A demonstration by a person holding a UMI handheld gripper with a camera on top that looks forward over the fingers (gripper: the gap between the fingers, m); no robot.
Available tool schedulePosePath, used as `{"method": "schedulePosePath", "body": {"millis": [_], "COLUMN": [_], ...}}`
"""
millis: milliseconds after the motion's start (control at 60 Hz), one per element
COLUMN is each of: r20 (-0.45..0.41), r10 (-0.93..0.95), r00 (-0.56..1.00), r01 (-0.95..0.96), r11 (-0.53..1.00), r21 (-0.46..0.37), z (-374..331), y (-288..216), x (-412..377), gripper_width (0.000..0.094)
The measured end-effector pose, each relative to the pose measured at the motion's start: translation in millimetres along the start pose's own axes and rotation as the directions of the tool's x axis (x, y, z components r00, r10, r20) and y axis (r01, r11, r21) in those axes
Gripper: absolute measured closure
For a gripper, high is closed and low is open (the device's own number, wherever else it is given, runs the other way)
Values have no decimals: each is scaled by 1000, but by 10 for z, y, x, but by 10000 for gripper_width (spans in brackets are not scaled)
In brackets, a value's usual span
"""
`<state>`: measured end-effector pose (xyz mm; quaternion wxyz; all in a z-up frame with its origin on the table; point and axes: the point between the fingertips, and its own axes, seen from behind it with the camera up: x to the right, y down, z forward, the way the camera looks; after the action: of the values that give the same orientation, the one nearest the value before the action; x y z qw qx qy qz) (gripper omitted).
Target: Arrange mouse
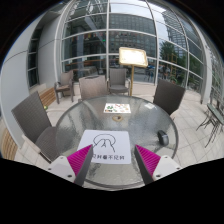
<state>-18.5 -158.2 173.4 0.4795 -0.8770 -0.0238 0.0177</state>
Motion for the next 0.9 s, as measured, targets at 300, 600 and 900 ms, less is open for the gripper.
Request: {"method": "schedulePosePath", "body": {"millis": [300,600,900], "r20": [-73,-199,-159], "r10": [-15,33,23], "r00": [997,979,987], "r01": [7,-77,-59], "r11": [993,972,972], "r21": [-117,-222,-225], "z": [399,1106,2279], "y": [765,1101,707], "x": [1015,2593,3092], "gripper_width": [92,110,114]}}
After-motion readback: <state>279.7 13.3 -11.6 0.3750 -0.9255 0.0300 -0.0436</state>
